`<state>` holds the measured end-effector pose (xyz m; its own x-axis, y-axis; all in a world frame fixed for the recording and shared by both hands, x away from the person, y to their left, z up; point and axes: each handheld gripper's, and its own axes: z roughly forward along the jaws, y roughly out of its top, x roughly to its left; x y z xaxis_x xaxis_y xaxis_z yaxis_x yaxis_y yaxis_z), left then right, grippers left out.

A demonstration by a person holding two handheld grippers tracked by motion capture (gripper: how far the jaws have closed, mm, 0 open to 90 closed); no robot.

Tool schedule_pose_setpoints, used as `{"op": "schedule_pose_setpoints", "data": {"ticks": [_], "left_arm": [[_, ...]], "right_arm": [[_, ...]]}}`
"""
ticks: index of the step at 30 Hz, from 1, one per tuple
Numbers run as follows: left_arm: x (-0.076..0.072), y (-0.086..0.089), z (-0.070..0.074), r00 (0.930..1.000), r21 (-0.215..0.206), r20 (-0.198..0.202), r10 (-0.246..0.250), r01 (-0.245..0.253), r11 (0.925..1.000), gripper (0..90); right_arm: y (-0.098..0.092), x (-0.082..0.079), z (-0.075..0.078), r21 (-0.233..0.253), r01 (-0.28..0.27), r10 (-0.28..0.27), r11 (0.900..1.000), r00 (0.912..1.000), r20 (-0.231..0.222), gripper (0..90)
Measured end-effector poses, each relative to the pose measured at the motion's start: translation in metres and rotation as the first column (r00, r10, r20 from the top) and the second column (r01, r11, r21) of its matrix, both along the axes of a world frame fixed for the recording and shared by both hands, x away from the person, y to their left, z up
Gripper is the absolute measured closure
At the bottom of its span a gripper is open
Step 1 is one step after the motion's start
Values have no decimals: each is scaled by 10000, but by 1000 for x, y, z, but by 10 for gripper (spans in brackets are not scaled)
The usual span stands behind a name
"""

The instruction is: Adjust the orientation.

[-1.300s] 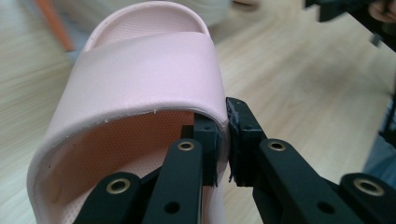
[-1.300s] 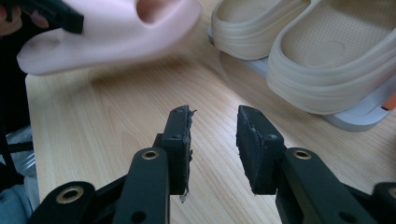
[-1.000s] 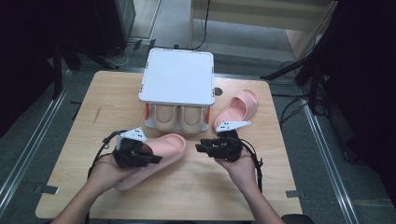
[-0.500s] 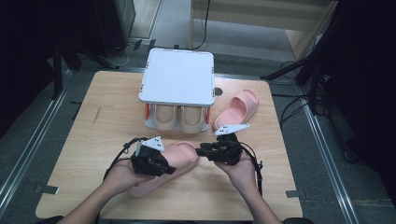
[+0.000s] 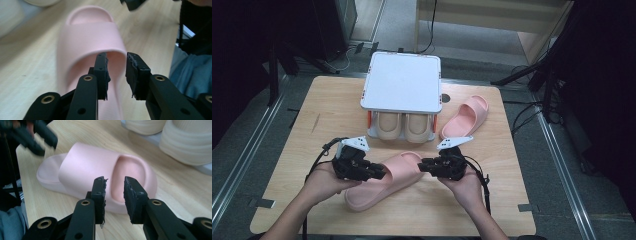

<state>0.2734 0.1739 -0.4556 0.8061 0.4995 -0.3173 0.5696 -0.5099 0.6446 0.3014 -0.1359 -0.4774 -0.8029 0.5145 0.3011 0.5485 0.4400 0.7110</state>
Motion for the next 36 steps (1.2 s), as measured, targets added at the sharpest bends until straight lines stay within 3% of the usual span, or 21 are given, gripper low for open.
{"op": "schedule_pose_setpoints", "data": {"ticks": [1, 6, 12, 17, 21, 23, 30, 36], "left_arm": [[3, 2, 0, 9998, -108, -184, -34, 32, 9999, 709], [11, 7, -4, 9996, 203, 192, 187, -191, 9996, 753], [30, 15, -15, 9993, 394, -8, 383, -383, 9985, 884], [45, 16, -28, 9968, 599, 18, 804, -803, 9950, 883], [53, 9, -41, 9975, 945, -263, 659, -632, 9935, 883], [54, 4, -44, 9978, 1147, -190, 640, -614, 9915, 883], [43, 4, -45, 9981, 1216, -315, 529, -487, 9914, 883], [31, 8, -46, 9940, 908, -350, 1040, -1005, 9908, 877]], "right_arm": [[1, -1, -1, -24, -17, 17, 10000, 10000, -4, 709], [4, -6, -6, -79, -17, 16, 10000, 10000, -83, 723], [7, -12, -15, -94, -61, 56, 9999, 9987, -499, 883], [11, -17, -22, -260, -207, 189, 9994, 9976, -662, 893], [17, -20, -30, -645, -256, 212, 9976, 9975, -674, 873], [18, -19, -33, -799, -217, 165, 9966, 9977, -653, 870], [22, -8, -39, -876, 82, -129, 9961, 9985, -537, 873], [29, 2, -38, -1008, 211, -257, 9947, 9987, -443, 871]]}}
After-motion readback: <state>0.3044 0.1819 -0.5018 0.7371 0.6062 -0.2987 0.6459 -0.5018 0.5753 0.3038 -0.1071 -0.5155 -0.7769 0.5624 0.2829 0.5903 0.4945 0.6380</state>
